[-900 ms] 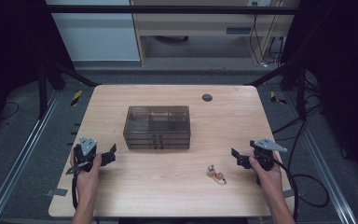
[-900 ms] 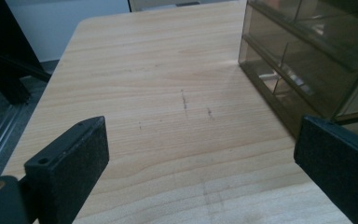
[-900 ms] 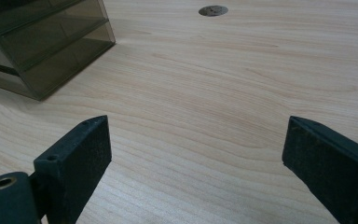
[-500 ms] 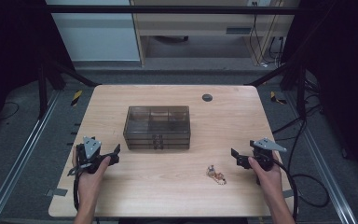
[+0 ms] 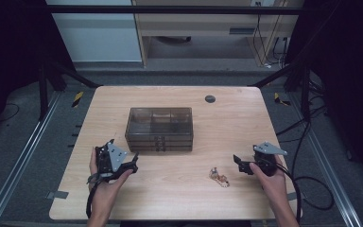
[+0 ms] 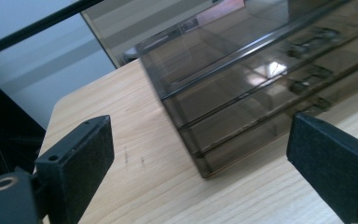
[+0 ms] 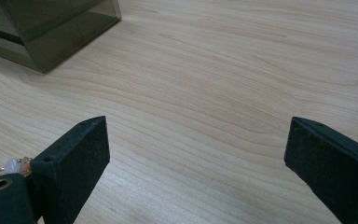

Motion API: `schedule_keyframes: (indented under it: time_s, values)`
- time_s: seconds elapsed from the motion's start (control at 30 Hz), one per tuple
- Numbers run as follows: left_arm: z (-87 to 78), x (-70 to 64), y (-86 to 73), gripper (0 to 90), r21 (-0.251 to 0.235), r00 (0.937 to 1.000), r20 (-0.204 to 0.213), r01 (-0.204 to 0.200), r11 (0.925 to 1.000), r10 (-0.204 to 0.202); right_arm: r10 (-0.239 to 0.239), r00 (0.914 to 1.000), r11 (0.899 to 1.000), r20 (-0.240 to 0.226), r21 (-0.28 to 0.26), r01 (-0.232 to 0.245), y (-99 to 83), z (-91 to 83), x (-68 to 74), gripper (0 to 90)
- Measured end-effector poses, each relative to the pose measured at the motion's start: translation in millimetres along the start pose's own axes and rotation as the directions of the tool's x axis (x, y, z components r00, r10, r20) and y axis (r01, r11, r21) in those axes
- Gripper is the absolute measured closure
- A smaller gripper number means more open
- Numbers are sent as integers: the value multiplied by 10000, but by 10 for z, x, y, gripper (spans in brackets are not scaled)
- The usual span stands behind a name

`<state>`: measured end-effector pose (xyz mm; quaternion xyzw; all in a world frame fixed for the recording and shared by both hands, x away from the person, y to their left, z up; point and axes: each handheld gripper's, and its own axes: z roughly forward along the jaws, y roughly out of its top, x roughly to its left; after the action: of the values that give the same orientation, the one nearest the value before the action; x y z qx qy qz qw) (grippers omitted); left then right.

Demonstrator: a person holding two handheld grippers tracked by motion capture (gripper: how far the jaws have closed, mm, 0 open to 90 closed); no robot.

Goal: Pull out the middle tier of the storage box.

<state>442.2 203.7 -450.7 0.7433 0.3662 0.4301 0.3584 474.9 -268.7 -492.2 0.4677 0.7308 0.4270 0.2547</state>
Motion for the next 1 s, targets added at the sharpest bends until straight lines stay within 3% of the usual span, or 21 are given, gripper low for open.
schedule_keyframes:
  time_s: [0.03, 0.17, 0.23, 0.27, 0.33, 0.4, 0.43, 0.47, 0.5, 0.53, 0.57, 0.6, 0.73, 0.8, 0.83, 0.87, 0.9, 0.93, 0.97, 1.0]
  values:
    - [2, -79, 49, 83, 124, 9990, 91, -437, 9990, 436, 123, 9999, 9999, 17, -58, -123, 3, -18, -17, 71]
    - [-6, -191, 128, 110, 101, 9969, 203, -756, 9971, 754, 199, 9997, 9998, 142, 7, -199, -8, -21, -43, 71]
    - [-21, -306, 204, 125, 56, 9917, 315, -1252, 9921, 1250, 158, 9996, 9998, 217, 143, -161, -18, -25, -52, 71]
    - [-21, -306, 204, 134, 56, 9917, 315, -1252, 9921, 1250, 158, 9996, 9998, 217, 143, -161, -18, -25, -52, 71]
    - [-11, -389, 258, 140, 14, 9859, 410, -1627, 9867, 1625, 94, 9995, 9994, 297, 326, -104, -34, -33, -51, 76]
    - [15, -456, 308, 179, -36, 9786, 498, -1995, 9799, 1994, 121, 9995, 9995, 289, 272, -129, -37, -60, -63, 94]
    - [45, -502, 355, 194, -49, 9677, 600, -2451, 9695, 2449, 168, 9997, 9996, 202, 208, -172, -39, -77, -65, 105]
    - [45, -502, 355, 198, -49, 9677, 600, -2451, 9695, 2449, 168, 9997, 9996, 202, 208, -172, -39, -77, -65, 105]
    - [86, -546, 404, 202, -9, 9607, 692, -2693, 9631, 2687, 166, 9997, 9998, 163, 123, -168, -48, -105, -66, 112]
    - [86, -546, 404, 203, -9, 9607, 692, -2693, 9631, 2687, 166, 9997, 9998, 163, 123, -168, -48, -105, -66, 112]
    - [131, -588, 460, 206, -3, 9536, 842, -2900, 9570, 2890, 332, 9994, 9994, 8, 59, -332, -66, -130, -73, 120]
    - [131, -588, 460, 214, -3, 9536, 842, -2900, 9570, 2890, 332, 9994, 9994, 8, 59, -332, -66, -130, -73, 120]
    - [205, -642, 569, 273, -284, 9305, 670, -3591, 9329, 3602, 286, 9995, 9996, -156, -10, -287, -92, -174, -66, 143]
    - [282, -663, 663, 298, -529, 9351, 913, -3389, 9393, 3425, 165, 9995, 9998, -269, -84, -167, -92, -179, -79, 174]
    - [304, -679, 691, 300, -549, 9303, 921, -3514, 9346, 3551, 196, 9995, 9998, -237, -102, -198, -90, -177, -84, 174]
    - [304, -679, 691, 302, -549, 9303, 921, -3514, 9346, 3551, 196, 9995, 9998, -237, -102, -198, -90, -177, -84, 174]
    - [332, -712, 725, 306, -634, 9197, 916, -3771, 9240, 3817, 145, 9998, 9998, -133, -103, -146, -95, -177, -92, 174]
    - [332, -712, 725, 315, -634, 9197, 916, -3771, 9240, 3817, 145, 9998, 9998, -133, -103, -146, -95, -177, -92, 174]
    - [342, -740, 731, 320, -658, 9122, 917, -3947, 9165, 3994, 17, 10000, 10000, -82, -56, -18, -96, -179, -89, 175]
    - [342, -740, 731, 322, -658, 9122, 917, -3947, 9165, 3994, 17, 10000, 10000, -82, -56, -18, -96, -179, -89, 175]
